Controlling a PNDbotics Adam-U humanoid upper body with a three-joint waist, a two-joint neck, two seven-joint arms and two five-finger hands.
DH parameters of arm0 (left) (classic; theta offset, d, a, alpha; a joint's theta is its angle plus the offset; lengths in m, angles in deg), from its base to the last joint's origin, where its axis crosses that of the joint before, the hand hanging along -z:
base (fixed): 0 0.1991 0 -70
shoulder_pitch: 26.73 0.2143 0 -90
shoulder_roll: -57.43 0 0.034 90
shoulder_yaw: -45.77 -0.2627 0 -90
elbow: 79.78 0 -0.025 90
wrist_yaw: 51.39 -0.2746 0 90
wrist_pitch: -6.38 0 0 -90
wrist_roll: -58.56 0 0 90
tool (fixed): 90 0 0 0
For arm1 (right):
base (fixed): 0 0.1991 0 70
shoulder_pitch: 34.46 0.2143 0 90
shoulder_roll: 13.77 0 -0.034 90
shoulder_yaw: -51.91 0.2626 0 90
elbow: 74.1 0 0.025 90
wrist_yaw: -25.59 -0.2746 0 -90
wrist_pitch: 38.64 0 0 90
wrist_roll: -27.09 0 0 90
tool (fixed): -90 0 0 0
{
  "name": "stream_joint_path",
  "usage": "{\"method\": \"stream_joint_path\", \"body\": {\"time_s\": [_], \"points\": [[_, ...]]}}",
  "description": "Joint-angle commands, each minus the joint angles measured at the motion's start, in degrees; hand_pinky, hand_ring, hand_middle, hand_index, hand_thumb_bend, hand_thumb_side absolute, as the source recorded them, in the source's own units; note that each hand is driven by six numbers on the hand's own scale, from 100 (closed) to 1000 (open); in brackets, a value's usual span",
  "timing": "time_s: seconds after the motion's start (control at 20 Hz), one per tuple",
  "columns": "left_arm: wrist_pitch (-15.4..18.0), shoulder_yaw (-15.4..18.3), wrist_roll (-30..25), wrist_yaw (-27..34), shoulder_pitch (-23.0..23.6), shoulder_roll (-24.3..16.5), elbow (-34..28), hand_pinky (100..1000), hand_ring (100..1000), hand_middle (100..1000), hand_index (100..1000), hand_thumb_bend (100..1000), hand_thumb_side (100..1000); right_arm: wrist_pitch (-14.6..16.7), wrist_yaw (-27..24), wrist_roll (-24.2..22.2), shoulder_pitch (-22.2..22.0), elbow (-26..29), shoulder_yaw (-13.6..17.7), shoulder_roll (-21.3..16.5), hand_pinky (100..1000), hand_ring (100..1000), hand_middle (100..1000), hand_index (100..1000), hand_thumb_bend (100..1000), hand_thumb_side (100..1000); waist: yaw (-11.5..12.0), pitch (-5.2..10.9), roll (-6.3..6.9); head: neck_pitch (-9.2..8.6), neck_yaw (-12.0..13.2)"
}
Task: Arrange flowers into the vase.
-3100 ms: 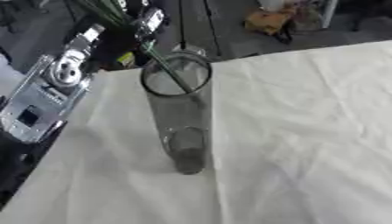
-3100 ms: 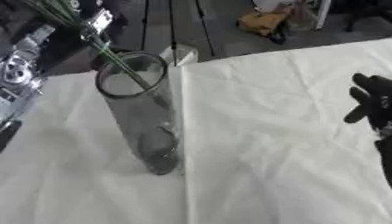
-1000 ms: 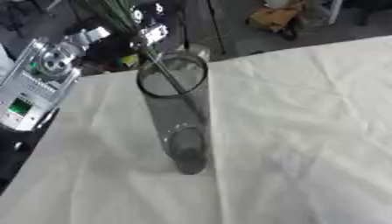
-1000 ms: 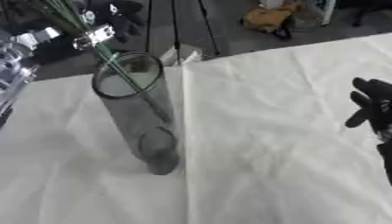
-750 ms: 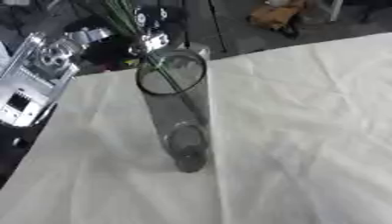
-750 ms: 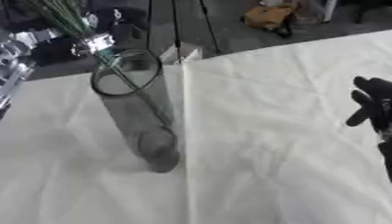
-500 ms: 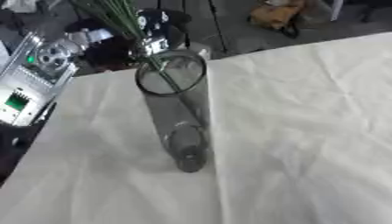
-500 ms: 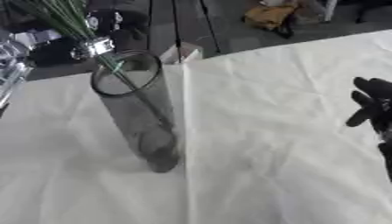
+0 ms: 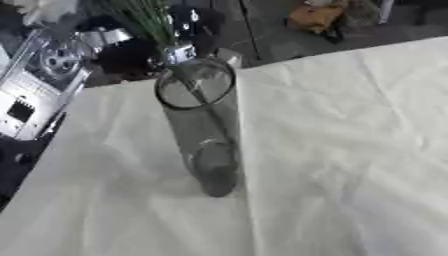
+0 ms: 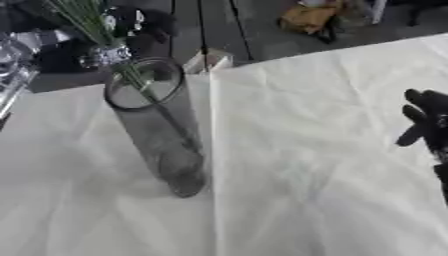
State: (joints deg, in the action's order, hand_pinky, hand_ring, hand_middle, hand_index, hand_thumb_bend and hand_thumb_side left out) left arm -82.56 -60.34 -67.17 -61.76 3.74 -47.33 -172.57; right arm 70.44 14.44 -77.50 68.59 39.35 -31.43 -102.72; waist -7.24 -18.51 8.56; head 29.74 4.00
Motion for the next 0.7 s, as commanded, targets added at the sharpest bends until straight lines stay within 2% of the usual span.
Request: {"method": "stream_joint_path", "body": {"time_s": [0.05, 0.15, 0.7], "points": [[0.85, 1.47, -0.01, 0.35, -1.40, -1.85, -1.43, 883, 892, 883, 1000, 414, 1000, -0.25, 0.28, 0.03, 0.16, 1.13, 0.01, -1.07, 1000, 1000, 505, 917, 100, 1000, 0.21, 2.29, 0.52, 0.47, 0.26], [1.45, 1.69, 0.07, -0.27, -1.43, -2.01, -1.93, 892, 897, 889, 1000, 439, 1000, -0.28, 0.30, -0.01, 0.10, 1.13, 0.01, -1.06, 1000, 1000, 505, 917, 100, 1000, 0.33, 2.29, 0.51, 0.53, 0.22], [4.08, 2.09, 2.16, -8.82, -0.72, -2.60, -2.65, 917, 909, 900, 1000, 439, 1000, -0.24, 0.16, -0.16, 0.09, 1.13, -0.02, -1.03, 1000, 1000, 505, 918, 100, 1000, 0.90, 2.25, 0.29, 0.59, 0.41]]}}
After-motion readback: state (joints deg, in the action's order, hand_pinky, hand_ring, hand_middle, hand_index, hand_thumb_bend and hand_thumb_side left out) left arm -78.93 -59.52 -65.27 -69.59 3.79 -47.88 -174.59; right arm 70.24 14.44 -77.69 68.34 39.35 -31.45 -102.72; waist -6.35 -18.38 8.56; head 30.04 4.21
